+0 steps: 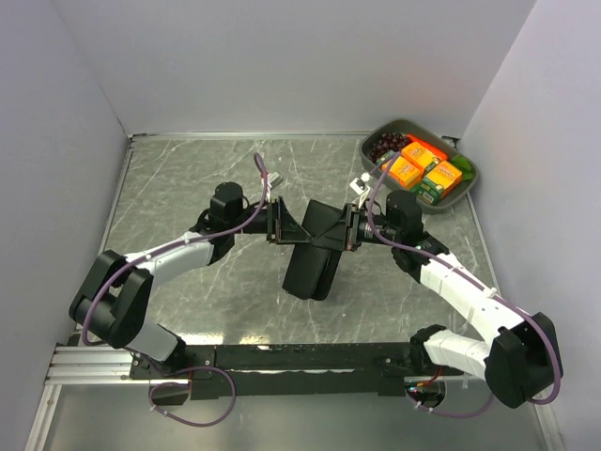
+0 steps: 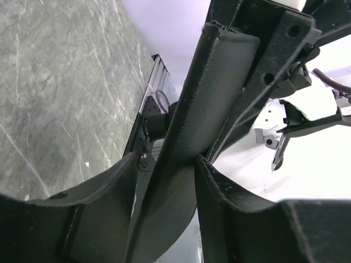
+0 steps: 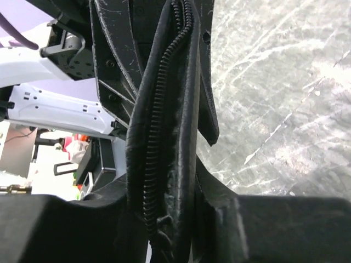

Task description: Sort the hair-cutting tools

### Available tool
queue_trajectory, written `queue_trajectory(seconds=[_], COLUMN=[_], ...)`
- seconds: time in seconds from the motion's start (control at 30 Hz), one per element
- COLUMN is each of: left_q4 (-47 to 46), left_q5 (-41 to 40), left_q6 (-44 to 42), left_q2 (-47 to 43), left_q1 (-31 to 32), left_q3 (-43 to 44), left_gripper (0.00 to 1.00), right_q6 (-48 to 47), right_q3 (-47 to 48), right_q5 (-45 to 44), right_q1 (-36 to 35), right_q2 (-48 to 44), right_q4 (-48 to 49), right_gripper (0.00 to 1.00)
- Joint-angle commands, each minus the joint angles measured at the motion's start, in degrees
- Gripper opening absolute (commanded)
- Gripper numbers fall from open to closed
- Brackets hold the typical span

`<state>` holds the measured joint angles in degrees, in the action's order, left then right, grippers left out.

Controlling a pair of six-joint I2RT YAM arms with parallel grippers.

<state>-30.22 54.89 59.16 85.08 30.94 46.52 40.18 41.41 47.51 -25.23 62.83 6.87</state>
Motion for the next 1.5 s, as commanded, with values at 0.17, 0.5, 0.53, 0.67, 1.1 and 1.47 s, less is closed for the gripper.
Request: queue_trajectory(seconds=[0.17,0.5,0.53,0.67,1.1,1.47], left_q4=[15.4,-7.0,-12.1,-36.4,-76.7,-76.7], left_q5=[-7.5,4.5,5.5,7.9,8.6,7.5], left_q6=[-10.5,-1.8,3.7,16.9,41.7,44.2], left_q2=[-1.1,-5.7,-5.8,-4.1,6.1,6.1], left_q1=[-1.0,-4.7,-4.7,-4.7,-0.2,3.0], left_q3=[4.2,-4.7,-7.5,-12.6,-13.6,-10.8], left_gripper=[0.50,0.60,0.61,0.63,0.63,0.63], right_q6=[-3.2,0.0,1.6,6.7,11.3,14.0], right_q3=[6.7,12.7,13.7,15.3,17.8,16.3], right_q5=[3.6,11.3,12.4,17.2,19.6,17.4], right_q1=[-0.9,2.0,2.3,2.8,1.9,-1.5], right_q2=[-0.9,-1.6,-1.4,0.5,7.5,12.5], right_q4=[-1.1,-3.9,-3.4,0.4,8.0,17.8], right_gripper=[0.23,0.21,0.21,0.21,0.21,0.21])
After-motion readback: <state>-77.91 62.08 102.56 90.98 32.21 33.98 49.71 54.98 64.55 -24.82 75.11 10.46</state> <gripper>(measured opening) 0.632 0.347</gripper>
